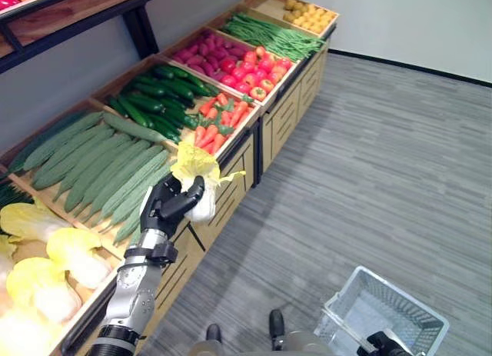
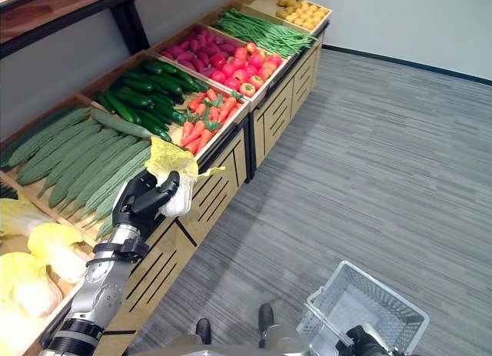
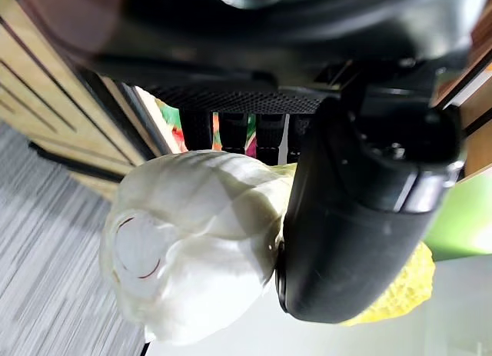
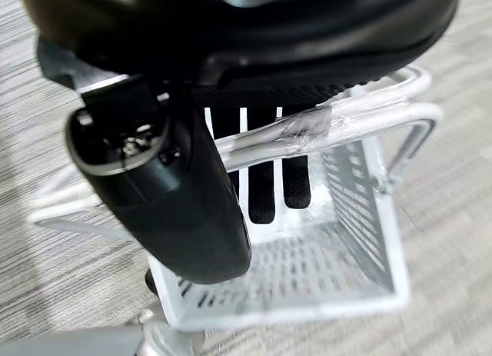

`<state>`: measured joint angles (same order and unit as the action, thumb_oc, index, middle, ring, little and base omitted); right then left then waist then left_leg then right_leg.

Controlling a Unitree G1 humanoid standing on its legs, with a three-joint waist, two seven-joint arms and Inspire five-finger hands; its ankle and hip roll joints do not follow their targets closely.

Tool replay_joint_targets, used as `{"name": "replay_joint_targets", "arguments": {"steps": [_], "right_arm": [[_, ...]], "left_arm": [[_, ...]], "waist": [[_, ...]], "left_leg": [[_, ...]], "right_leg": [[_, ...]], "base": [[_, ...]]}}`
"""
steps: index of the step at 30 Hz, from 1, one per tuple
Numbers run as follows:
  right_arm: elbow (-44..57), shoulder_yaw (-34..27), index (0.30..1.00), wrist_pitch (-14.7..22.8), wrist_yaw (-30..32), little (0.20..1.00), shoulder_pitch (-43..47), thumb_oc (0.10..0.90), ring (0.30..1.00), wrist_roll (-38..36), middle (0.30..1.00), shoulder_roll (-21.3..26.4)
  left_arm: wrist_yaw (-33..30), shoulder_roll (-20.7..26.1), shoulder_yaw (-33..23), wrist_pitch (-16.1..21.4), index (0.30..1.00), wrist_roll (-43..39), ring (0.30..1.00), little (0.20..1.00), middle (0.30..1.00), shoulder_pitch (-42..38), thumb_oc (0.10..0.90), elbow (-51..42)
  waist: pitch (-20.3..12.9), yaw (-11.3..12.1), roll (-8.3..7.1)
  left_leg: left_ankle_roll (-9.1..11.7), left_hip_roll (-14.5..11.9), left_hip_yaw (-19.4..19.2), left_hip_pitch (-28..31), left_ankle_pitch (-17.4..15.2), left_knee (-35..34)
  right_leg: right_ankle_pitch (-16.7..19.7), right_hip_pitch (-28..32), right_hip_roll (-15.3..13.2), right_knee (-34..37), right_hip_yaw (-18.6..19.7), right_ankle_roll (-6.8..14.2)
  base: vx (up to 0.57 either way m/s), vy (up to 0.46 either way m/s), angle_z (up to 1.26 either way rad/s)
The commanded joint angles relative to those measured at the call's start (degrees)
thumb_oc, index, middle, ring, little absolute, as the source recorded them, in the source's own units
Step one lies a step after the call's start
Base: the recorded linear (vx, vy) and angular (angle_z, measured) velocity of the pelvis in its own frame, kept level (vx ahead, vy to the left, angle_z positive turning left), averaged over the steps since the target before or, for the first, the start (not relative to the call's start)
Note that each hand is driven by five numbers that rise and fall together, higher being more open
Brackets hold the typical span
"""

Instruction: Get the vegetables into the basket

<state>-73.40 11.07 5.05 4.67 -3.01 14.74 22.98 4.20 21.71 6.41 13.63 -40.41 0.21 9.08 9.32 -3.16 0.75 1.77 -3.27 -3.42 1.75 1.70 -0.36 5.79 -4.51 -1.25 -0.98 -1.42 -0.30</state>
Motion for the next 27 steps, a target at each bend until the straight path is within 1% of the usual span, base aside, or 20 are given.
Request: {"name": "replay_joint_targets", "arguments": {"steps": [1,2,3,5,6,7,8,9,12,13,14,16,18,19,20,23,26,27], "right_arm": [[0.1,-0.6,0.3,1.3,-0.1,0.3,0.8,0.4,0.3,-2.1,0.3,-0.5],[0.2,-0.8,0.3,1.3,0.0,0.3,0.8,0.4,0.3,-2.3,0.3,-0.5],[0.2,-0.9,0.3,1.2,0.0,0.3,0.8,0.4,0.3,-2.3,0.3,-0.5],[0.5,-0.8,0.3,1.2,-0.2,0.3,0.8,0.4,0.3,-2.4,0.3,-0.8],[1.1,-0.7,0.3,1.2,-0.3,0.3,1.1,0.4,0.3,-2.3,0.3,-1.0],[1.4,-0.4,0.3,1.2,-0.3,0.3,1.4,0.4,0.3,-2.3,0.3,-1.1],[1.4,-0.4,0.3,1.2,-0.3,0.3,1.4,0.4,0.3,-2.3,0.3,-1.1],[1.4,-0.4,0.3,1.2,-0.2,0.3,1.7,0.4,0.3,-2.5,0.3,-1.3],[1.4,-0.4,0.3,1.1,-0.1,0.3,1.8,0.4,0.3,-2.7,0.3,-1.5],[1.5,-0.4,0.3,1.1,-0.1,0.3,1.8,0.4,0.3,-2.5,0.3,-1.6],[1.7,-0.2,0.3,1.2,0.0,0.3,1.7,0.4,0.3,-2.2,0.3,-1.7],[1.5,-0.2,0.3,1.1,0.1,0.3,2.2,0.4,0.3,-1.9,0.3,-1.9],[1.5,-0.1,0.3,1.1,0.1,0.3,2.2,0.4,0.3,-1.9,0.3,-2.0],[1.8,0.1,0.3,1.3,0.1,0.3,2.2,0.4,0.3,-2.0,0.3,-2.2],[1.8,0.1,0.3,1.4,0.1,0.3,2.3,0.4,0.3,-2.0,0.3,-2.2],[1.4,0.0,0.3,1.3,0.4,0.3,2.4,0.4,0.3,-2.6,0.3,-2.4],[1.7,-0.1,0.3,1.3,0.7,0.3,2.1,0.4,0.3,-3.2,0.3,-2.4],[2.0,0.0,0.3,1.6,0.7,0.3,1.7,0.4,0.3,-3.3,0.3,-2.1]], "left_arm": [[1.4,2.8,-4.2,7.0,0.3,0.8,0.3,0.3,0.3,-2.6,0.4,-7.4],[1.3,2.9,-4.0,7.2,0.3,1.0,0.3,0.3,0.3,-2.9,0.4,-7.5],[1.3,2.9,-4.0,7.2,0.3,1.0,0.3,0.3,0.3,-2.9,0.4,-7.5],[1.4,3.2,-3.6,7.1,0.3,1.3,0.3,0.3,0.3,-3.2,0.4,-6.7],[1.4,3.4,-3.6,7.2,0.3,1.4,0.3,0.3,0.3,-3.4,0.4,-6.3],[1.1,3.5,-3.7,7.1,0.3,1.5,0.3,0.3,0.3,-3.6,0.4,-5.7],[1.2,3.5,-3.7,7.1,0.3,1.5,0.3,0.3,0.3,-3.6,0.4,-5.7],[1.0,3.8,-3.5,7.1,0.3,1.7,0.3,0.3,0.3,-4.0,0.4,-5.5],[0.9,4.5,-3.8,6.8,0.3,1.9,0.3,0.3,0.3,-3.9,0.4,-5.5],[0.9,4.6,-4.0,6.6,0.3,2.0,0.3,0.3,0.3,-3.7,0.4,-5.9],[1.3,4.9,-4.4,6.4,0.3,2.1,0.3,0.3,0.3,-3.3,0.4,-5.9],[1.5,5.1,-5.1,6.1,0.3,2.1,0.3,0.3,0.3,-2.8,0.4,-6.2],[1.5,5.2,-5.3,6.1,0.3,2.2,0.3,0.3,0.3,-2.5,0.4,-6.3],[1.7,5.5,-5.4,6.0,0.3,2.2,0.3,0.3,0.3,-2.3,0.4,-5.8],[1.7,5.6,-5.5,6.0,0.3,2.2,0.3,0.3,0.3,-2.3,0.4,-5.8],[1.7,5.1,-5.4,6.2,0.3,2.0,0.3,0.3,0.3,-2.7,0.4,-4.9],[1.9,4.3,-5.3,6.2,0.3,1.4,0.3,0.3,0.3,-2.8,0.4,-4.7],[1.9,3.7,-5.6,6.2,0.3,1.2,0.3,0.3,0.3,-2.6,0.4,-4.2]], "waist": [[-1.1,0.8,-2.77],[-0.9,0.6,-2.94],[-0.9,0.7,-2.95],[-0.5,0.3,-3.4],[0.2,0.0,-3.98],[0.4,0.2,-4.0],[0.4,0.3,-4.0],[0.8,0.6,-3.99],[1.2,2.0,-2.98],[0.9,2.6,-2.55],[0.3,3.2,-2.55],[-0.5,4.3,-2.6],[-0.8,4.5,-2.83],[-1.6,5.0,-3.66],[-1.4,5.0,-3.75],[-1.8,4.6,-3.66],[-1.9,3.9,-3.36],[-2.0,3.4,-2.97]], "left_leg": [[-1.1,1.8,-3.6,1.0,-1.7,-0.8],[-1.5,2.3,-4.2,1.0,-2.1,-0.9],[-1.5,2.3,-4.2,1.0,-2.1,-0.9],[-1.9,2.9,-5.5,1.0,-2.4,-0.8],[-2.3,3.5,-7.1,0.6,-2.8,-0.5],[-2.4,3.4,-8.1,0.3,-2.9,-0.4],[-2.4,3.3,-8.2,0.3,-2.9,-0.3],[-2.5,3.0,-9.1,-0.1,-2.8,-0.1],[-2.8,1.5,-11.4,-1.2,-2.8,0.8],[-2.9,1.0,-12.5,-1.5,-2.6,1.1],[-2.7,0.5,-14.1,-1.3,-2.6,0.8],[-2.7,-0.1,-16.0,-1.5,-2.4,0.9],[-2.7,-0.1,-16.7,-1.4,-2.4,1.0],[-1.9,0.3,-17.2,-0.4,-3.5,0.9],[-2.3,0.0,-18.2,-1.1,-2.3,1.1],[-1.5,-0.7,-19.1,-0.4,-1.9,1.3],[-0.2,-2.1,-19.9,0.3,-0.8,1.0],[1.1,-3.6,-20.7,0.6,0.4,1.2]], "right_leg": [[-1.1,2.0,-8.6,-2.1,5.3,8.5],[-0.4,1.3,-9.1,-2.4,5.9,9.0],[-0.4,1.2,-9.1,-2.4,6.0,9.1],[1.4,-0.2,-9.5,-2.6,7.4,9.8],[5.0,-2.3,-10.2,-2.4,8.4,11.0],[5.3,-3.3,-10.2,-2.4,8.3,11.1],[5.3,-3.3,-10.2,-2.5,8.4,11.1],[5.6,-4.3,-10.3,-3.3,7.2,10.8],[1.4,-3.1,-11.6,-7.6,-2.0,9.3],[-0.3,-2.0,-12.3,-9.6,-5.5,8.7],[-1.4,-0.5,-13.1,-10.9,-8.2,8.4],[-1.9,1.2,-14.1,-12.5,-11.4,8.3],[-1.5,1.7,-14.2,-12.3,-11.8,8.6],[-1.7,2.9,-13.9,-9.8,-12.3,9.8],[-0.6,2.5,-13.8,-9.4,-12.8,9.0],[-1.8,3.2,-12.2,-6.3,-12.4,8.7],[-2.8,4.3,-10.2,-3.0,-12.0,8.0],[-3.6,5.2,-8.4,-1.2,-11.3,7.2]], "base": [[-0.04,0.41,-0.71],[-0.03,0.223,-0.56],[-0.04,0.142,-0.26],[-0.08,0.14,-0.16],[-0.15,0.152,-0.17],[-0.12,0.1,-0.36],[-0.09,0.032,-0.73],[-0.09,0.03,-0.84],[-0.11,0.055,-0.62],[-0.11,0.035,-0.59],[-0.11,0.002,-0.6],[-0.07,-0.046,-0.57],[0.02,-0.077,-0.48],[0.0,-0.118,-0.47],[0.02,-0.133,-0.38],[0.0,-0.154,-0.44],[0.02,-0.253,-0.26],[0.03,-0.444,-0.48]]}}
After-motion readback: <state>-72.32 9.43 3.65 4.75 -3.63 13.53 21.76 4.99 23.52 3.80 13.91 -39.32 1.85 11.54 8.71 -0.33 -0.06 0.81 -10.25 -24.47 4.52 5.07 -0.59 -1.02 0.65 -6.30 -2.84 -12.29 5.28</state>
